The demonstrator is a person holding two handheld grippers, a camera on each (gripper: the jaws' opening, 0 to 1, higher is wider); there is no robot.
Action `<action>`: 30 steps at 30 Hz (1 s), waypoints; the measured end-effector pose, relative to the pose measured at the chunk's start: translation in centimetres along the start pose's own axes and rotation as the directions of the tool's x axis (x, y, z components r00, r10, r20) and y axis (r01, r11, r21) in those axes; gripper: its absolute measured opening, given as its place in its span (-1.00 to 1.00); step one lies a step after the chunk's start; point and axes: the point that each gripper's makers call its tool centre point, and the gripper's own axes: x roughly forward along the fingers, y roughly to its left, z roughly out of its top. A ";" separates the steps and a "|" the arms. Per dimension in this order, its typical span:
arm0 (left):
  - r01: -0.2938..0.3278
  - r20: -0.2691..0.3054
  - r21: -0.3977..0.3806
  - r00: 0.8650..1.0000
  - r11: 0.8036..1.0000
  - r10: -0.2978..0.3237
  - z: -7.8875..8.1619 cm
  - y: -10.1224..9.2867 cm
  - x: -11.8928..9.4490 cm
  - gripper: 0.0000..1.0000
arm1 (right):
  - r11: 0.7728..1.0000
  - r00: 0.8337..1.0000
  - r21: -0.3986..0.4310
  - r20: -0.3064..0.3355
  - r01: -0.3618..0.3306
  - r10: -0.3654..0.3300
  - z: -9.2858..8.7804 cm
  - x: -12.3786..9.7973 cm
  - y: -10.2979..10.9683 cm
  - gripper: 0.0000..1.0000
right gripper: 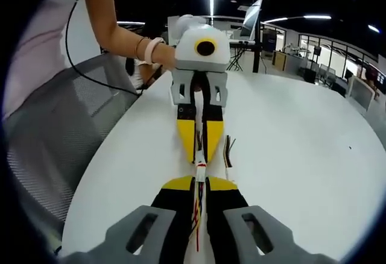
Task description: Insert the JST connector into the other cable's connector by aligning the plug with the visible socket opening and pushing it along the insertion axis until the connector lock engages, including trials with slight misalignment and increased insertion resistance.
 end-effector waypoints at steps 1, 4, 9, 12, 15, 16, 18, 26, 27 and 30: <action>0.001 -0.002 0.001 1.000 1.000 -0.001 0.0 0.0 0.0 -0.99 | 1.000 1.000 -0.003 -0.004 -0.001 0.001 0.0 0.0 0.0 -0.93; 0.004 -0.013 0.013 1.000 1.000 -0.004 0.0 0.0 0.0 -0.99 | 1.000 1.000 -0.006 -0.011 -0.005 0.005 -0.1 0.0 0.0 -0.93; 0.002 -0.024 0.025 1.000 1.000 -0.001 0.2 0.1 0.0 -0.99 | 1.000 1.000 -0.010 -0.021 -0.005 0.005 -0.1 0.1 -0.2 -0.93; 0.001 -0.022 0.026 1.000 1.000 -0.001 0.5 0.2 0.0 -0.99 | 1.000 0.999 -0.009 -0.032 -0.004 0.004 -0.3 0.2 -0.2 -0.93; 0.004 -0.021 0.039 1.000 0.999 -0.003 0.7 0.2 0.0 -1.00 | 1.000 0.999 -0.005 -0.038 -0.001 0.001 -0.4 0.2 -0.2 -0.93; 0.004 -0.025 0.042 1.000 0.999 -0.003 0.7 0.2 0.0 -1.00 | 1.000 0.999 -0.004 -0.038 0.000 0.000 -0.4 0.2 -0.2 -0.93; 0.006 -0.026 0.042 1.000 0.999 -0.005 0.7 0.2 0.0 -1.00 | 1.000 0.999 0.000 -0.040 -0.001 0.001 -0.4 0.2 -0.2 -0.93; 0.034 -0.058 0.180 0.998 0.983 -0.024 0.4 -0.5 0.4 -1.00 | 0.999 0.997 0.029 -0.069 -0.024 0.025 -0.8 0.4 0.2 -0.93; 0.037 -0.067 0.184 0.997 0.982 -0.025 0.3 -0.6 0.5 -1.00 | 0.999 0.997 0.037 -0.073 -0.028 0.030 -0.9 0.5 0.2 -0.93; 0.042 -0.075 0.199 0.997 0.979 -0.028 0.3 -0.6 0.6 -1.00 | 0.998 0.995 0.044 -0.089 -0.036 0.040 -1.0 0.5 0.4 -0.93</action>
